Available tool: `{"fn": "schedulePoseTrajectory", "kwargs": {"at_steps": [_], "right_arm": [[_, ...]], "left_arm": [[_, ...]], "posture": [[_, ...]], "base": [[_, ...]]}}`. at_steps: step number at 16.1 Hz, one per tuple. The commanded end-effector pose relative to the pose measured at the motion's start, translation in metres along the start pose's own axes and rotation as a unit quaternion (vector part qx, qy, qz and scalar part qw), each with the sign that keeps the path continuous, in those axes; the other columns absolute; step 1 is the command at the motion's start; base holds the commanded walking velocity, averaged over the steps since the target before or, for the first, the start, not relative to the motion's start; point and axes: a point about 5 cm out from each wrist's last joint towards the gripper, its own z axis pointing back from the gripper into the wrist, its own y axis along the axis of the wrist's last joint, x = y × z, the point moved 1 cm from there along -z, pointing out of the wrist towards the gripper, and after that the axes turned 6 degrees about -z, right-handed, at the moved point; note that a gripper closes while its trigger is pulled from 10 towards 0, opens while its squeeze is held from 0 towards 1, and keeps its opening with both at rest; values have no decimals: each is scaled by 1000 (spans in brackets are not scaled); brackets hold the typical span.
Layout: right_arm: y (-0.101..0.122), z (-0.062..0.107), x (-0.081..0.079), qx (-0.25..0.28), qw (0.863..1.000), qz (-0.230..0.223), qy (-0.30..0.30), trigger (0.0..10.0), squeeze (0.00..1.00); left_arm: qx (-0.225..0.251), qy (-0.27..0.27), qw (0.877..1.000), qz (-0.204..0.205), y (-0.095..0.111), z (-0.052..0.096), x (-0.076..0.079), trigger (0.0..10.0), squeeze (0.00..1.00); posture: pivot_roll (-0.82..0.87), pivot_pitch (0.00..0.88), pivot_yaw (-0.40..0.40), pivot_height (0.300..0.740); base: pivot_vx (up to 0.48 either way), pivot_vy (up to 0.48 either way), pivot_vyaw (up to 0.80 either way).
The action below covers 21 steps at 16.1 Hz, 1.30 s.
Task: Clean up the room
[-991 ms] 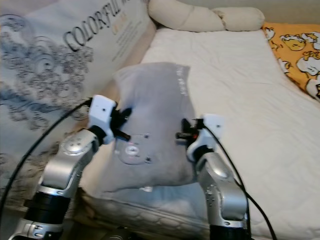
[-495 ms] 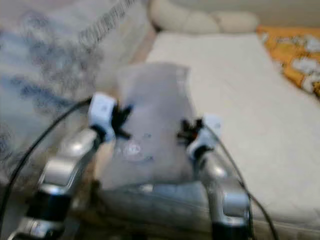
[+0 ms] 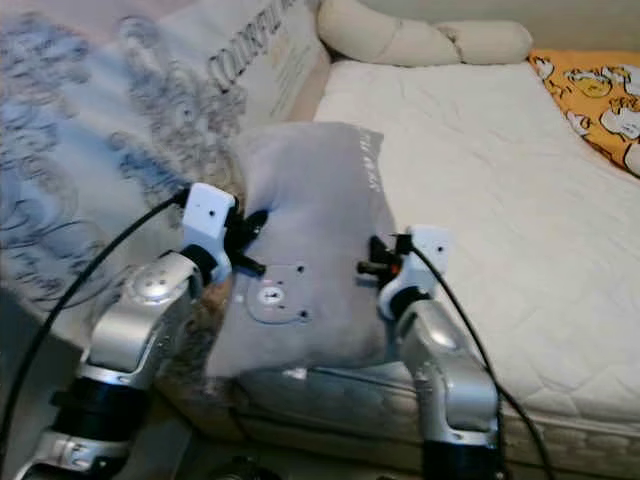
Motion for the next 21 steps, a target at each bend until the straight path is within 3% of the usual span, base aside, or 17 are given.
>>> {"fn": "schedulePoseTrajectory", "kwargs": {"at_steps": [1, 21], "right_arm": [[6, -1, -1, 7, 1000, -3, 3, 10000, 0], [-2, -8, -10, -19, 999, 5, 42, 10000, 0]], "left_arm": [[19, 5, 1000, -8, 10, -1, -2, 10000, 0], [25, 11, 1000, -12, 12, 3, -10, 10000, 0]], "posture": [[46, 0, 70, 740], [63, 0, 50, 740]], "base": [[0, 0, 0], [253, 0, -25]]}}
